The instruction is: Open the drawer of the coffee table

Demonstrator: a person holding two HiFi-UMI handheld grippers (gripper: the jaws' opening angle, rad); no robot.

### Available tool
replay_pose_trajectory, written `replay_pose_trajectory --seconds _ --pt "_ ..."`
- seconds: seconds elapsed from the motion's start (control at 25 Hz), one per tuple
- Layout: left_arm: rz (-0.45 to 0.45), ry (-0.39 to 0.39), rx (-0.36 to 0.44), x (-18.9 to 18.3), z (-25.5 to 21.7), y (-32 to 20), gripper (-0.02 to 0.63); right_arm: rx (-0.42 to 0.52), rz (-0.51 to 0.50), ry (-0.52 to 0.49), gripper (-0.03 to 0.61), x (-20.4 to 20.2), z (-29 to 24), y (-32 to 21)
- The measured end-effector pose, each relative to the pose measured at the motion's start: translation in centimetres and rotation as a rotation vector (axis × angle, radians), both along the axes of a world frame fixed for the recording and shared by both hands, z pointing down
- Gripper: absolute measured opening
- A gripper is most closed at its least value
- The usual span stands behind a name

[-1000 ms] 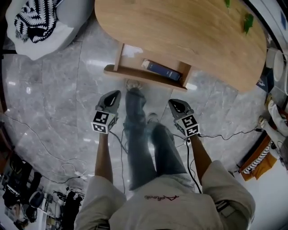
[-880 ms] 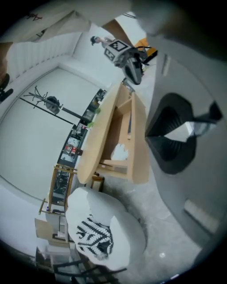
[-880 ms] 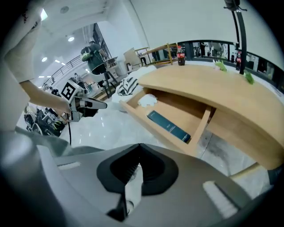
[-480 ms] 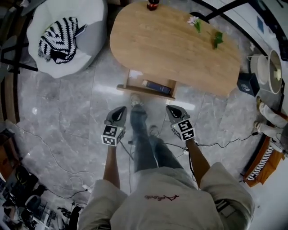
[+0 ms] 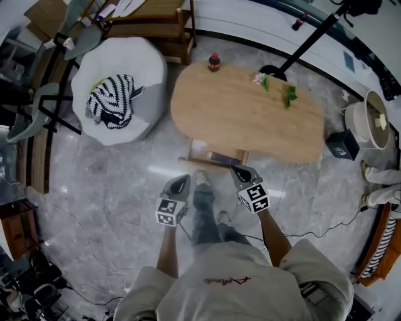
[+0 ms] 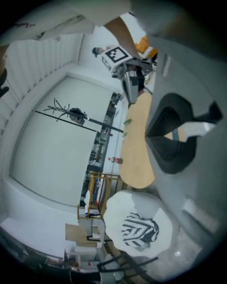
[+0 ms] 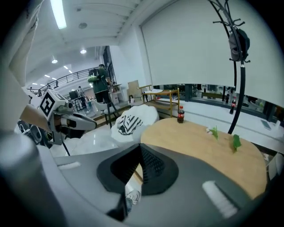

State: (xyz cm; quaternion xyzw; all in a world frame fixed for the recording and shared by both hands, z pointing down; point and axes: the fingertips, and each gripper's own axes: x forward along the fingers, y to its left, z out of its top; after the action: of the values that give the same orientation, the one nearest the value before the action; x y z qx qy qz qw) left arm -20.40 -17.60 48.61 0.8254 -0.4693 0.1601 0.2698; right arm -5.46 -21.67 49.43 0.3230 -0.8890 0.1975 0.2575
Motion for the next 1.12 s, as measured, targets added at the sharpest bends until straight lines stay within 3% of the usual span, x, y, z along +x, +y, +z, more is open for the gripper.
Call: replay_pose_trajectory --seconds 0.44,0.76,1.12 --pt "-0.001 -0.015 0.159 5.9 -10.2 1.5 0.000 0.227 0.011 -0.104 0.004 2.3 -12.7 1.5" --pt "-0.017 -0.016 0.263 9.1 -17.6 6.2 0.000 0.318 0.023 -0.178 0.003 4.8 -19.7 6.6" --pt "-0.019 -0.030 0.372 10.6 -24.2 8.0 0.000 0.425 0.054 -0.201 0.003 8.2 -25.7 9.7"
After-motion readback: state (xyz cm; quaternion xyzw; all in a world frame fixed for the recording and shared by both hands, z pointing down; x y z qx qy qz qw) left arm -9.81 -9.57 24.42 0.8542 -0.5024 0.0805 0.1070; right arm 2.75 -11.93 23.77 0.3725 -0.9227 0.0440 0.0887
